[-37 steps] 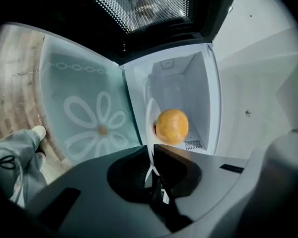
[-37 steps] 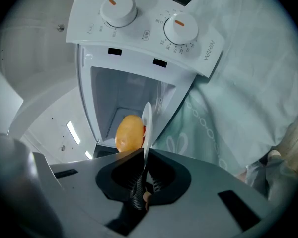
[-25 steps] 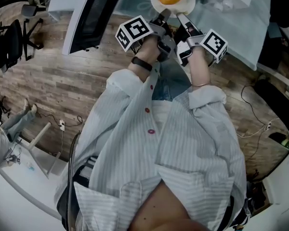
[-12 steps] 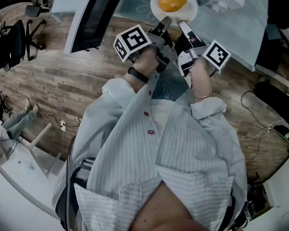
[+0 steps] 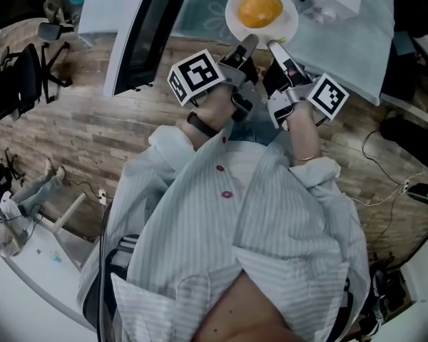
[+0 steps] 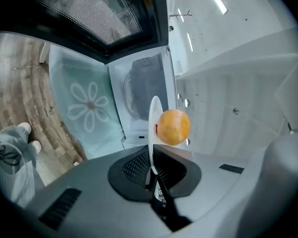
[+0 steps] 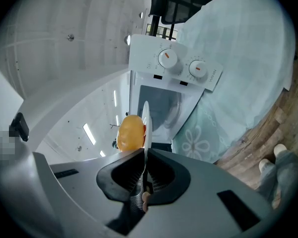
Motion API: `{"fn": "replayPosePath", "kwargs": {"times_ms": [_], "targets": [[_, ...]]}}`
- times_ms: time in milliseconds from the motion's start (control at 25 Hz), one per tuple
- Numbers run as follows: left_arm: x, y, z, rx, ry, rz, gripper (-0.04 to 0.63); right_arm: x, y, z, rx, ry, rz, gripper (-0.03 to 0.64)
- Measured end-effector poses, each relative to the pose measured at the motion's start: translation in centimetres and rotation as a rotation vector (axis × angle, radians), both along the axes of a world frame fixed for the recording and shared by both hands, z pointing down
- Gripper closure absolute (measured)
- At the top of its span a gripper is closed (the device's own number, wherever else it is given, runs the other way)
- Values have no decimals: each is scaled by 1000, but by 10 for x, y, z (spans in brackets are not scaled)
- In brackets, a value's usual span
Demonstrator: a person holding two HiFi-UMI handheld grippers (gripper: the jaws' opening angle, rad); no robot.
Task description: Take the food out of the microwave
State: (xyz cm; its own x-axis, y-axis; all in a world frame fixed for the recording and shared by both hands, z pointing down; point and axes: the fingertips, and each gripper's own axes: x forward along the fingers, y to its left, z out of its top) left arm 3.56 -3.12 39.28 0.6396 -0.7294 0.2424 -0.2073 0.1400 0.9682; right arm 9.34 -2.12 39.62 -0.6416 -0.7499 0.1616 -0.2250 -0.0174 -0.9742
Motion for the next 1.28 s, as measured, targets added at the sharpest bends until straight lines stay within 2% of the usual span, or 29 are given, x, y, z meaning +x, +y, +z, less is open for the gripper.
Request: {"fn": "replayPosePath", "kwargs": {"times_ms": [440, 1280], "targets": [[1, -5, -16, 37, 17, 33, 574, 0, -4, -16, 33, -39, 22, 574], [5, -13, -52, 90, 67, 48, 575, 4, -12, -54, 117, -47, 35, 576]]}}
